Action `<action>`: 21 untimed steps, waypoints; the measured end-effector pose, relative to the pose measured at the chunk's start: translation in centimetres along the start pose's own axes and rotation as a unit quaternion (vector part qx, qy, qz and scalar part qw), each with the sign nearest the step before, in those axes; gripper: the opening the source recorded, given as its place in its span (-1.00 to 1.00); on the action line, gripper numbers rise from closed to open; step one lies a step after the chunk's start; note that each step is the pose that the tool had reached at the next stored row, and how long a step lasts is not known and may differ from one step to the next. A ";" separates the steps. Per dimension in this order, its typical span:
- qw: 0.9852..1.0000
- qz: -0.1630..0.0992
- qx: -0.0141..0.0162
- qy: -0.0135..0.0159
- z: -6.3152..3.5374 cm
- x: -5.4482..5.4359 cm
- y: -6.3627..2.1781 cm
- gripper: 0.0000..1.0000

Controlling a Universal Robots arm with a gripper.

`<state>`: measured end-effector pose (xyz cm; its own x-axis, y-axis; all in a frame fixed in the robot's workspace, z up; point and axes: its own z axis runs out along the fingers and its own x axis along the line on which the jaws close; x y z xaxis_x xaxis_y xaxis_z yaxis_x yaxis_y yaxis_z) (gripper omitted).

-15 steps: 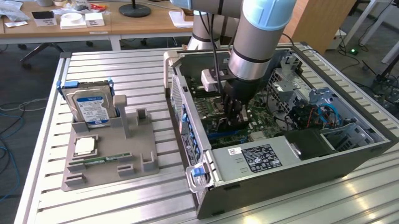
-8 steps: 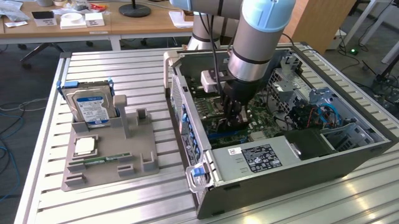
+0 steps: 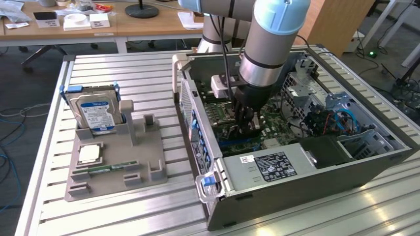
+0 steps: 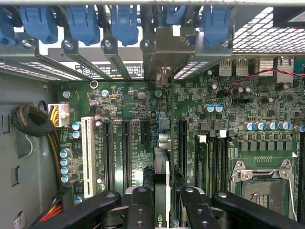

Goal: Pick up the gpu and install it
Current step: 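Insert the gpu into the slot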

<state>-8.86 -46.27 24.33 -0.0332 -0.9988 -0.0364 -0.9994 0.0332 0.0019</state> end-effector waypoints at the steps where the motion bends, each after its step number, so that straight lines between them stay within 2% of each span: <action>1: 1.000 0.000 0.000 0.000 0.01 0.0 0.00 -0.48; 21: 1.000 0.000 0.000 0.000 0.22 0.0 0.14 -0.48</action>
<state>-9.00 -46.27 24.11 -0.0331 -0.9988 -0.0362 -0.9995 0.0330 0.0019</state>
